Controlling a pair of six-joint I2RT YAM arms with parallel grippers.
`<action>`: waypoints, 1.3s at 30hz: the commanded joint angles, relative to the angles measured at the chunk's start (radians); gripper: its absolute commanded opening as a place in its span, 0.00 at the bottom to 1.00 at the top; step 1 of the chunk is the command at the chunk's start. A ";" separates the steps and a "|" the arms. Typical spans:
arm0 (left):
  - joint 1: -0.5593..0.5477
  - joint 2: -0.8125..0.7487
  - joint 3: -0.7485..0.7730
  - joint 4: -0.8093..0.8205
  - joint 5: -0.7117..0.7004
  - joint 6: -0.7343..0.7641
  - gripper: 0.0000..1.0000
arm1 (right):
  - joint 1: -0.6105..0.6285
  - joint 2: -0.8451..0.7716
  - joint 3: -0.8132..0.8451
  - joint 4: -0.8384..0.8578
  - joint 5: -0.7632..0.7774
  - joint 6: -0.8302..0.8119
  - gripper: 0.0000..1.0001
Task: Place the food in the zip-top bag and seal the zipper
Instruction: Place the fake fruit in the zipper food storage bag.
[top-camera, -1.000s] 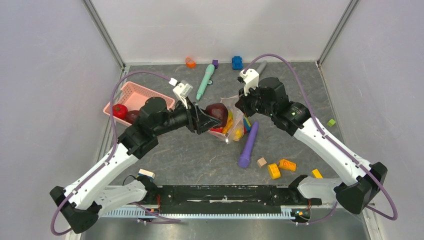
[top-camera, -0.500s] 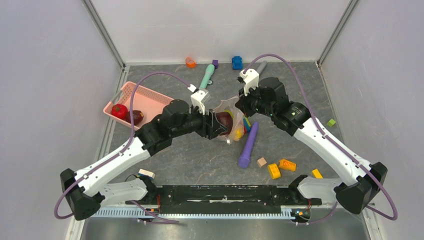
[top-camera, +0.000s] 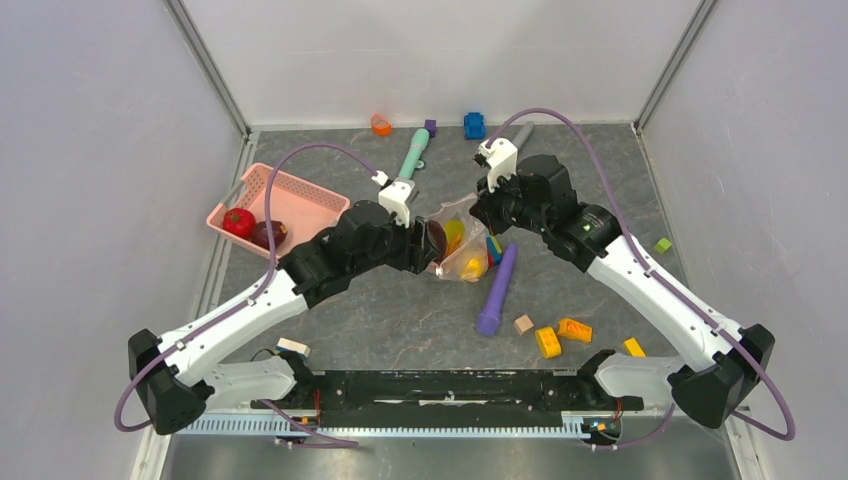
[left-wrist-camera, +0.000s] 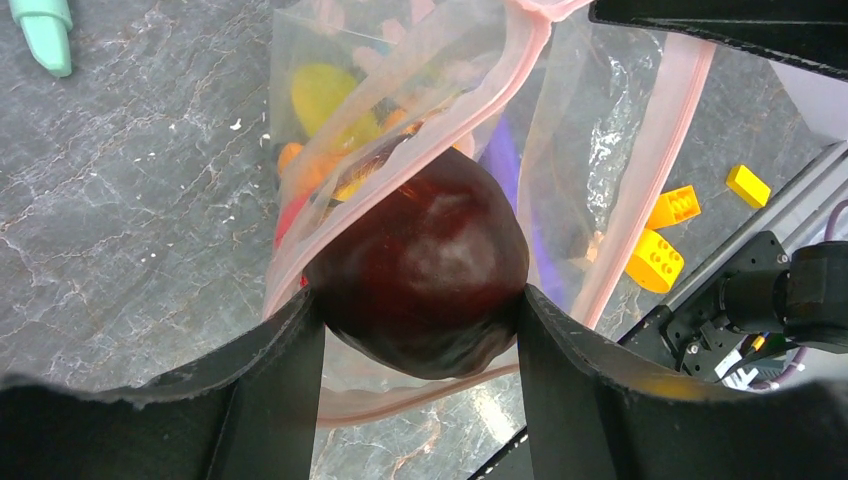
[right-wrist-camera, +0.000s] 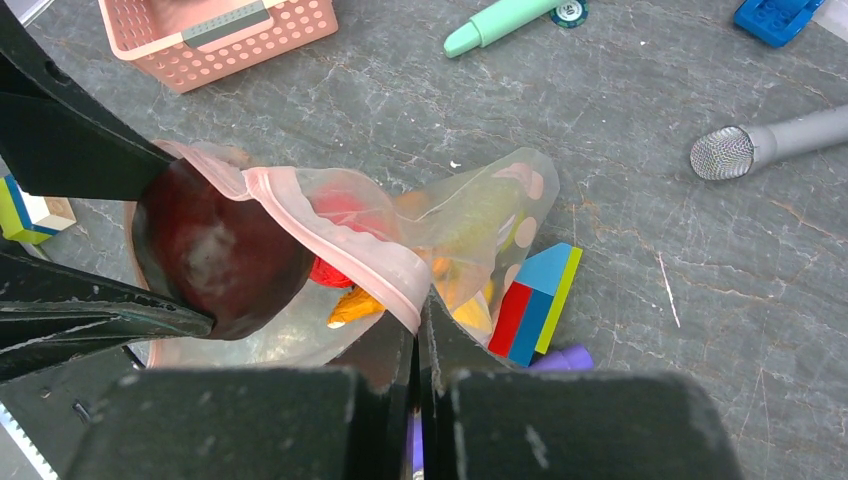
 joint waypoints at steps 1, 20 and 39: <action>-0.005 0.014 0.039 0.004 -0.032 0.031 0.42 | -0.005 -0.031 0.006 0.024 0.009 0.001 0.00; -0.005 -0.006 0.041 0.038 0.114 0.045 1.00 | -0.005 -0.032 0.003 0.025 0.016 -0.001 0.00; -0.005 -0.236 0.084 -0.086 -0.121 -0.042 1.00 | -0.005 -0.027 0.002 0.025 0.017 -0.003 0.00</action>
